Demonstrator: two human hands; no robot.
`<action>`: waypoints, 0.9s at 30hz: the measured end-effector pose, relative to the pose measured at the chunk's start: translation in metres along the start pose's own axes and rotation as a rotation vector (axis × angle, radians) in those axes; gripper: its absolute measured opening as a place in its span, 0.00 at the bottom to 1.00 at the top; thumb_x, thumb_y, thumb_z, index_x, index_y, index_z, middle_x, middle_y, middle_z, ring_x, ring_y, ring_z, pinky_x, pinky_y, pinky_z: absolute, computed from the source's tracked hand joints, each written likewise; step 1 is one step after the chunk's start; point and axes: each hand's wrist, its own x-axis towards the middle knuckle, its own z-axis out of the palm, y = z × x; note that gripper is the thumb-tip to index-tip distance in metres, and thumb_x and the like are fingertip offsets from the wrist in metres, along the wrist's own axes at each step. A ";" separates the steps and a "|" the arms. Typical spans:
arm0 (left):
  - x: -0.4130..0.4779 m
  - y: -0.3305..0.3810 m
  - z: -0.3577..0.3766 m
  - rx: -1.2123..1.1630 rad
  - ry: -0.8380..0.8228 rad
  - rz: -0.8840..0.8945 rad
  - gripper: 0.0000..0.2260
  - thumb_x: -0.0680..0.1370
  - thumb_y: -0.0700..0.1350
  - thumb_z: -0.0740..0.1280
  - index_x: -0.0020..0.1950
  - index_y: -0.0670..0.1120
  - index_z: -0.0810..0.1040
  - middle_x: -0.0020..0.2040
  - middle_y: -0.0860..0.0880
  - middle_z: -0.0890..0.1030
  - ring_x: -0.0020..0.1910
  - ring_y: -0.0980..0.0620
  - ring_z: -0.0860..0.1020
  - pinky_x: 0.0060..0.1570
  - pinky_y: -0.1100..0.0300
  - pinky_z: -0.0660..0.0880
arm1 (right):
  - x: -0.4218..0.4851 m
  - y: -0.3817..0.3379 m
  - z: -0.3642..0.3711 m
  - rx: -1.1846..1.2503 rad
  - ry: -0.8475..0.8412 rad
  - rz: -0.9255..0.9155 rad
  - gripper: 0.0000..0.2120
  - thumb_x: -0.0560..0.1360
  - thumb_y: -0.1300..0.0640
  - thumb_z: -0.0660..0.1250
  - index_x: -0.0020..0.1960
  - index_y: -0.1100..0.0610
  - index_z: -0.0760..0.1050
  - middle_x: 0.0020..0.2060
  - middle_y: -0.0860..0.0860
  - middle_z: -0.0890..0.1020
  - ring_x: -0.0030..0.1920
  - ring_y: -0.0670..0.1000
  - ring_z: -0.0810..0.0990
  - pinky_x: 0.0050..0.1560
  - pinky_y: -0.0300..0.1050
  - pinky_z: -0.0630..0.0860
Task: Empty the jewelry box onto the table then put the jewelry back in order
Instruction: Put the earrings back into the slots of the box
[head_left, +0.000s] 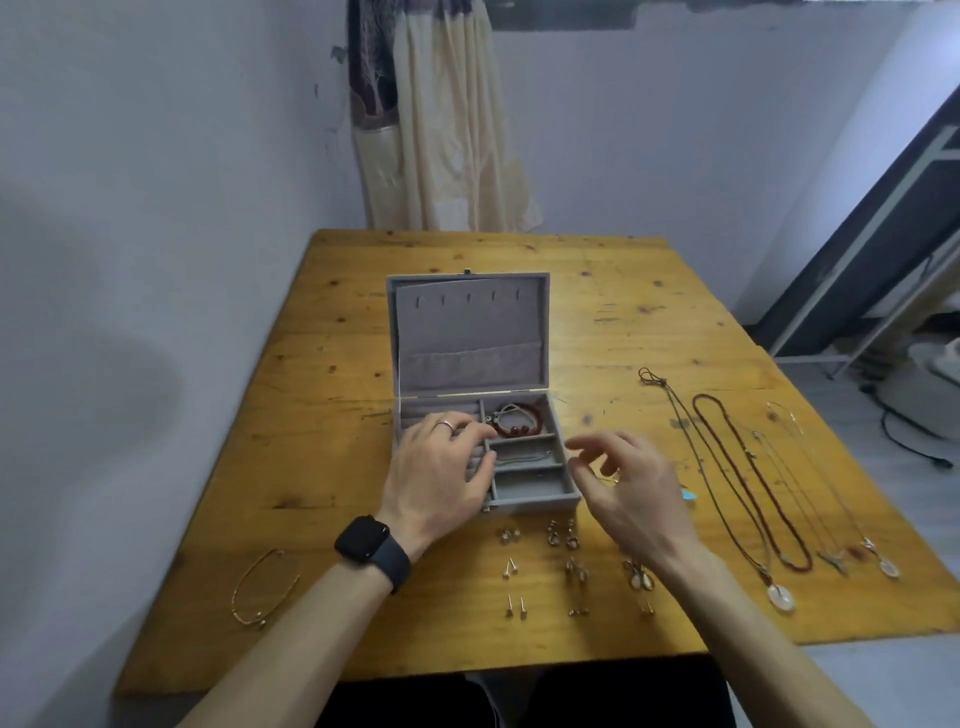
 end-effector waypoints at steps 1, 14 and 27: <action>-0.005 0.003 -0.003 -0.002 0.031 0.027 0.11 0.78 0.53 0.64 0.56 0.52 0.81 0.52 0.53 0.81 0.51 0.53 0.77 0.52 0.56 0.75 | -0.009 -0.001 0.000 0.001 -0.015 -0.002 0.07 0.76 0.52 0.71 0.54 0.46 0.81 0.45 0.42 0.80 0.45 0.40 0.75 0.45 0.38 0.75; -0.075 0.034 -0.005 0.039 -0.163 -0.103 0.15 0.78 0.59 0.64 0.60 0.56 0.81 0.55 0.57 0.81 0.56 0.55 0.77 0.50 0.59 0.77 | -0.053 -0.020 0.046 -0.333 -0.101 -0.075 0.12 0.76 0.42 0.67 0.56 0.44 0.82 0.49 0.45 0.81 0.52 0.51 0.74 0.48 0.47 0.75; -0.071 0.030 0.002 -0.074 -0.154 -0.227 0.11 0.80 0.59 0.64 0.57 0.58 0.82 0.53 0.58 0.81 0.53 0.56 0.79 0.48 0.56 0.79 | -0.055 -0.027 0.048 -0.314 -0.119 -0.103 0.07 0.79 0.46 0.66 0.52 0.46 0.81 0.49 0.44 0.83 0.51 0.49 0.74 0.48 0.47 0.75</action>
